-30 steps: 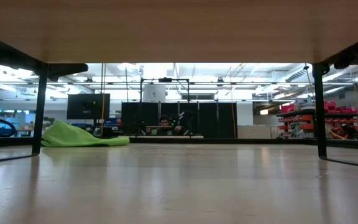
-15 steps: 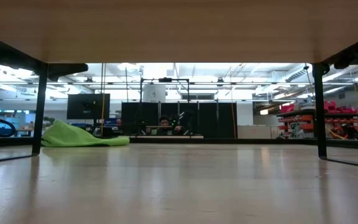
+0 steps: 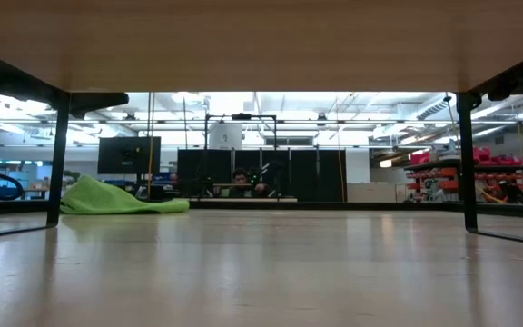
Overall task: Stack small to large cups/mugs on shelf
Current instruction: Return to Home Position
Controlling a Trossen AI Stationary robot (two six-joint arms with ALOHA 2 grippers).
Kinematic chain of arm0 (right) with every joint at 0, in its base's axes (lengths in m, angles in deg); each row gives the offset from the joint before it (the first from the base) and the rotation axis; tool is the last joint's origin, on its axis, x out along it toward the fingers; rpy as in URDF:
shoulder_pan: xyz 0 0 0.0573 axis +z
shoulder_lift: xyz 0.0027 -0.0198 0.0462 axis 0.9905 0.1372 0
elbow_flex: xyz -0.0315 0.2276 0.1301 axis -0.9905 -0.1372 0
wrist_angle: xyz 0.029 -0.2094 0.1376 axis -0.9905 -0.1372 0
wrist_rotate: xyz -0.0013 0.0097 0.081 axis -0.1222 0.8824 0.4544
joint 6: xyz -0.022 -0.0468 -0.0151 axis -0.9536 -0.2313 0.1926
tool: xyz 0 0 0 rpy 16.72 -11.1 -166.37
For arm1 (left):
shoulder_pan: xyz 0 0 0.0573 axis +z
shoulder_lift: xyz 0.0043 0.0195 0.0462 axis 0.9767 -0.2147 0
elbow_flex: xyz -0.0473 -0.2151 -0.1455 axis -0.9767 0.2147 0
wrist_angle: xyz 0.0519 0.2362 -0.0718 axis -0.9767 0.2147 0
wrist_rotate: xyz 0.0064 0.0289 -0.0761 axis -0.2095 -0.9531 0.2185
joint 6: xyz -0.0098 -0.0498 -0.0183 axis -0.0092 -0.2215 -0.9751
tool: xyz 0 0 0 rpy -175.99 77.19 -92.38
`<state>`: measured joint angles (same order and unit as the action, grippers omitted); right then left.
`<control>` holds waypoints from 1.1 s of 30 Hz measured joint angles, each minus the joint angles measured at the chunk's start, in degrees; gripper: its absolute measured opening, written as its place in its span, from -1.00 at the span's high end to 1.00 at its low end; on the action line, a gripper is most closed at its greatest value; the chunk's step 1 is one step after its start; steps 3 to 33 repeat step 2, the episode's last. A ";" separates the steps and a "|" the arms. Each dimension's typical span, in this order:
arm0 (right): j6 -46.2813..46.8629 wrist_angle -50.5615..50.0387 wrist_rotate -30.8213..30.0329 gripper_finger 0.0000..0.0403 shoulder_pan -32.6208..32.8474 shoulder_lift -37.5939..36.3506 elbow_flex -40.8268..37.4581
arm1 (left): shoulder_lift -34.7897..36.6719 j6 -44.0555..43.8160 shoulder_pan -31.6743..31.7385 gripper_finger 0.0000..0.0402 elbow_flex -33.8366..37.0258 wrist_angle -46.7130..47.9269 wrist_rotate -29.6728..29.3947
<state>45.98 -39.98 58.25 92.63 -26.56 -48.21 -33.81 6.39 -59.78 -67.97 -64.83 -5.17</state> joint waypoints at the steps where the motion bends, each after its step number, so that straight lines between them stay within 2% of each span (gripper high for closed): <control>1: -0.01 0.00 0.00 0.95 -0.01 0.00 0.00 | -0.02 0.00 -0.01 0.74 0.00 0.00 0.01; 33: -0.01 0.00 0.00 0.95 -0.01 0.00 0.00 | 0.01 0.00 -0.01 0.73 0.00 0.01 -0.01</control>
